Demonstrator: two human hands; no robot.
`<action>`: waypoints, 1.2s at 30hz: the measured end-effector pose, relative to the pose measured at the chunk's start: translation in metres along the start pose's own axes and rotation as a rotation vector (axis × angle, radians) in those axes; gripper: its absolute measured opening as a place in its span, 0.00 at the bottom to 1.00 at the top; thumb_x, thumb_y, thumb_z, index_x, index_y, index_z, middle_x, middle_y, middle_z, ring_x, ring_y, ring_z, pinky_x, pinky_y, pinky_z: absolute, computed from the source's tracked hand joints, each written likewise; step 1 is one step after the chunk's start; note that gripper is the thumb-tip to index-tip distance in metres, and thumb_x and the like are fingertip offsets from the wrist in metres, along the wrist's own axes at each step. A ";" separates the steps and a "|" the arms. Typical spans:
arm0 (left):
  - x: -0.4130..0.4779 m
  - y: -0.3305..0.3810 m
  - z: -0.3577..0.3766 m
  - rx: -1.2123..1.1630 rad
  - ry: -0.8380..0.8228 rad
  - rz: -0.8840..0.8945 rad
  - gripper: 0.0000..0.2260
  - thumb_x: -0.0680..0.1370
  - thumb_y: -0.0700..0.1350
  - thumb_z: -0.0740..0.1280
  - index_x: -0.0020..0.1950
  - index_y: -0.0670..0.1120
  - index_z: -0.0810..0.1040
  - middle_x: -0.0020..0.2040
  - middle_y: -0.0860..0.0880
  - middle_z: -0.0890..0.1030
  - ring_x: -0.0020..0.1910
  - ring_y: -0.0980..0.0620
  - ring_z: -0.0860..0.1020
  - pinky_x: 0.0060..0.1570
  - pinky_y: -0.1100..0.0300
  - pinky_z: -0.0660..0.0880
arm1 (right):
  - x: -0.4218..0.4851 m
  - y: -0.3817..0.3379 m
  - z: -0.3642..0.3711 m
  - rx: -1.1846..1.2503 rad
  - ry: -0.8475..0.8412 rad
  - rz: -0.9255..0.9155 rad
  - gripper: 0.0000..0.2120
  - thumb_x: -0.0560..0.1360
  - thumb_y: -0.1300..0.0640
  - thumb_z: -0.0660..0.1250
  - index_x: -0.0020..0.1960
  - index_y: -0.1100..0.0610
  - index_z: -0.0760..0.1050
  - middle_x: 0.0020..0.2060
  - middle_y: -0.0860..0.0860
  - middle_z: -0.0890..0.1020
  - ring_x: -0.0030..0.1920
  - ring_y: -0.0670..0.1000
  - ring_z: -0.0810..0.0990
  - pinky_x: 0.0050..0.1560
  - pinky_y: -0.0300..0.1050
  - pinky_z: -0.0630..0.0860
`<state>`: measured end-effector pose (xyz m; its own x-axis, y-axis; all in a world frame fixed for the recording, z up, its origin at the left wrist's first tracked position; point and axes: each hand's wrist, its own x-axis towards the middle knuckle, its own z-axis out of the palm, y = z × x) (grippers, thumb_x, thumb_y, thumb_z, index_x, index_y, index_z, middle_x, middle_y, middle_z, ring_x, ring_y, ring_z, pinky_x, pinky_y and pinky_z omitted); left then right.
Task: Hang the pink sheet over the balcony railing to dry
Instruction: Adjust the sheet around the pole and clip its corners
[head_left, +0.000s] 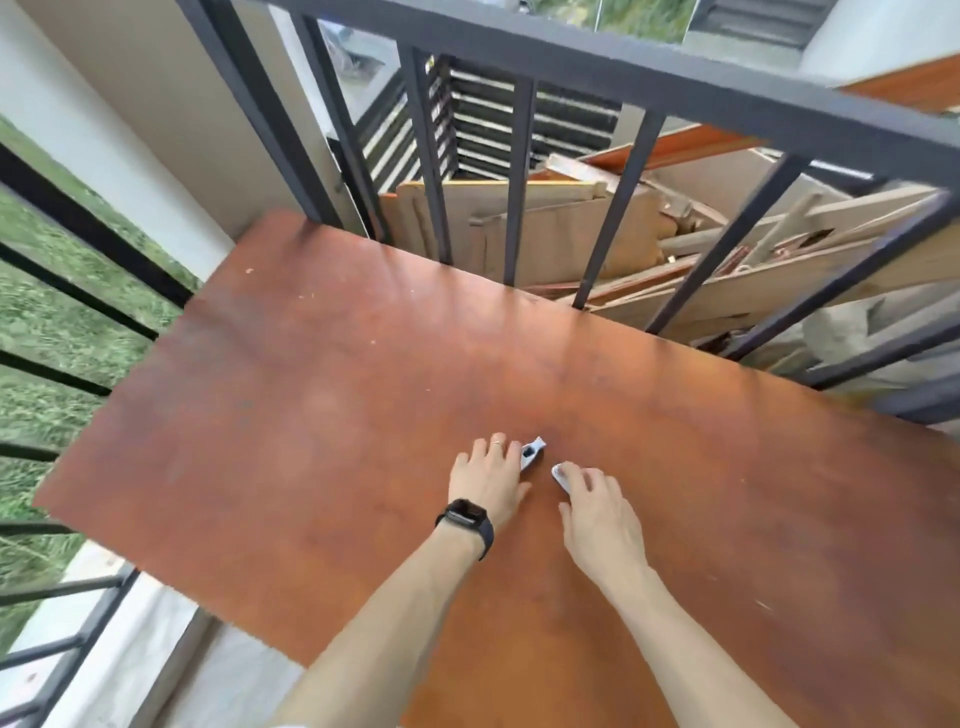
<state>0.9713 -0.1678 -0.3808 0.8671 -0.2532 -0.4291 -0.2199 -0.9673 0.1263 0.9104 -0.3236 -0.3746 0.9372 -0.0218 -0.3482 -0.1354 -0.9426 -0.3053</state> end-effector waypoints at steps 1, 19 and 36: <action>-0.001 -0.001 0.004 0.008 0.013 0.004 0.20 0.81 0.55 0.62 0.68 0.46 0.68 0.72 0.45 0.68 0.66 0.43 0.70 0.58 0.49 0.69 | -0.001 0.001 0.003 0.008 0.006 0.002 0.19 0.78 0.58 0.66 0.68 0.49 0.70 0.55 0.50 0.76 0.54 0.56 0.76 0.49 0.52 0.77; -0.464 -0.189 0.070 -0.461 0.161 -0.902 0.16 0.80 0.55 0.60 0.66 0.57 0.73 0.60 0.52 0.79 0.58 0.47 0.78 0.53 0.54 0.75 | -0.191 -0.278 0.055 -0.001 -0.473 -0.862 0.14 0.78 0.50 0.63 0.64 0.43 0.72 0.53 0.49 0.80 0.58 0.54 0.79 0.54 0.48 0.73; -1.062 -0.080 0.229 -0.507 0.705 -2.118 0.12 0.75 0.53 0.64 0.56 0.54 0.78 0.51 0.52 0.82 0.52 0.45 0.80 0.46 0.53 0.77 | -0.763 -0.536 0.212 0.006 -0.917 -2.038 0.12 0.78 0.46 0.65 0.61 0.42 0.73 0.55 0.44 0.83 0.51 0.52 0.81 0.47 0.49 0.78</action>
<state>-0.0345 0.1755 -0.1399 -0.3699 0.9278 0.0486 0.9020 0.3461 0.2580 0.1998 0.2687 -0.1338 -0.5827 0.7984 0.1518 0.5227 0.5113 -0.6822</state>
